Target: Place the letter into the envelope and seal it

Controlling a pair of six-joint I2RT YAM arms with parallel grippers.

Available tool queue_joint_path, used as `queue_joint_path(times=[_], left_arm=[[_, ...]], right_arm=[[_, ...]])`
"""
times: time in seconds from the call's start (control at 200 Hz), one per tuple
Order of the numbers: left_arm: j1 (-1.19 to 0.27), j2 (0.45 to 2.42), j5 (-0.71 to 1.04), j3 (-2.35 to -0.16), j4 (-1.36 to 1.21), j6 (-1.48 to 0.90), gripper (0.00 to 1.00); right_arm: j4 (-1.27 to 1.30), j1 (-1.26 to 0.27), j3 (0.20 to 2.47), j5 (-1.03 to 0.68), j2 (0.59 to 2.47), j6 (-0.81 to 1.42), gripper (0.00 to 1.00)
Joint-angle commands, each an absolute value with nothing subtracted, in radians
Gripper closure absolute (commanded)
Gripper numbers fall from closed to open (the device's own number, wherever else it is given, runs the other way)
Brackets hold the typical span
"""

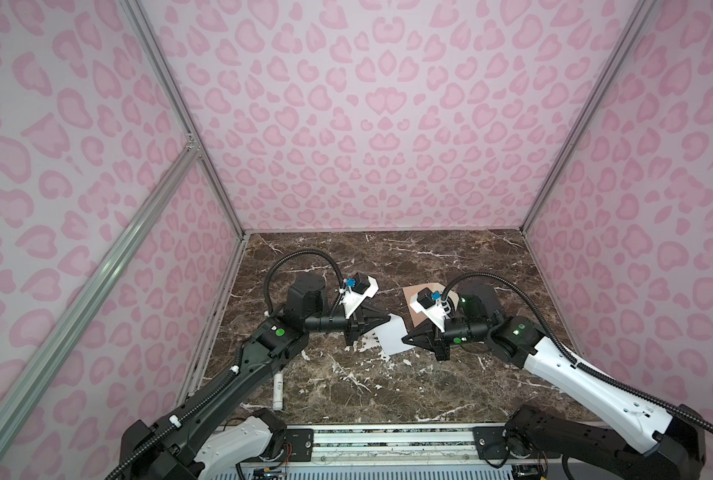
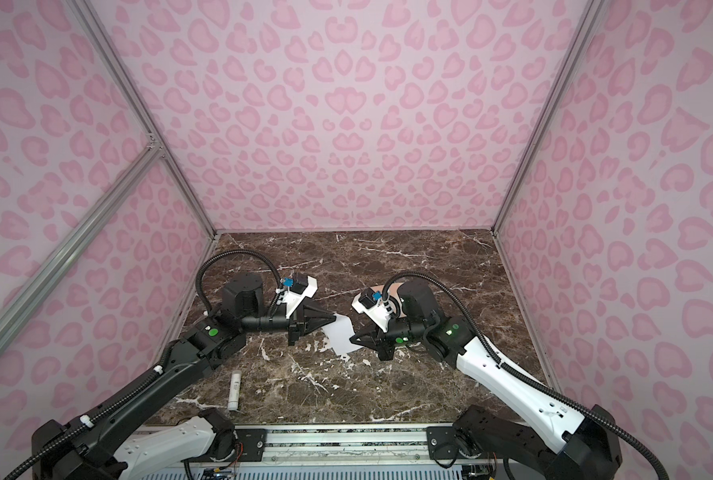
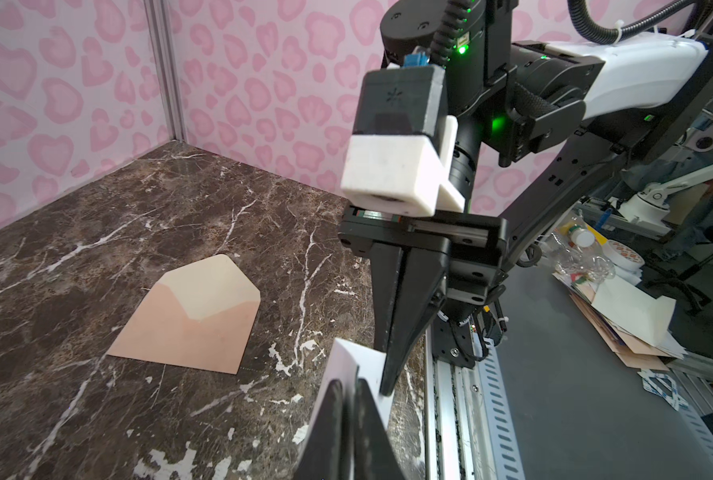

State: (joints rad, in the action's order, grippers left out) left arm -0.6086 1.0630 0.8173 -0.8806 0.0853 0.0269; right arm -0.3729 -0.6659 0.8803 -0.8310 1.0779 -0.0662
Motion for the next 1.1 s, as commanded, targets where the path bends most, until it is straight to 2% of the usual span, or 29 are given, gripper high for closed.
queue_joint_path(times=[0.0,0.08,0.215,0.345,0.43,0.535,0.675,0.825,1.095], left_arm=[[-0.608,1.067,0.868,-0.897,0.097,0.028,0.96],[-0.607,1.066,0.857,-0.903,0.106,0.028,0.96],[-0.604,1.051,0.722,-0.907,0.097,-0.001,0.96],[-0.590,1.039,0.512,-0.924,0.064,-0.087,0.96],[-0.565,1.033,0.375,-0.934,0.012,-0.196,0.96],[-0.528,1.026,0.277,-0.916,-0.111,-0.369,0.96],[-0.526,1.034,0.166,-0.875,-0.313,-0.541,0.96],[-0.526,1.089,0.116,-0.862,-0.452,-0.678,0.96],[-0.545,1.131,0.031,-0.822,-0.599,-0.800,0.96]], right_arm=[[-0.391,-0.666,0.881,-0.842,1.080,-0.087,1.00],[-0.406,-0.664,0.879,-0.829,1.071,-0.096,0.99],[-0.416,-0.649,0.871,-0.782,1.035,-0.105,0.64],[-0.324,-0.577,0.824,-0.730,0.977,-0.011,0.48],[-0.154,-0.535,0.749,-0.693,0.928,0.133,0.45],[0.183,-0.529,0.612,-0.620,0.879,0.390,0.43],[0.621,-0.544,0.427,-0.434,0.862,0.688,0.40],[0.855,-0.624,0.359,-0.285,0.916,0.786,0.35],[1.221,-0.718,0.372,-0.178,1.159,0.987,0.31]])
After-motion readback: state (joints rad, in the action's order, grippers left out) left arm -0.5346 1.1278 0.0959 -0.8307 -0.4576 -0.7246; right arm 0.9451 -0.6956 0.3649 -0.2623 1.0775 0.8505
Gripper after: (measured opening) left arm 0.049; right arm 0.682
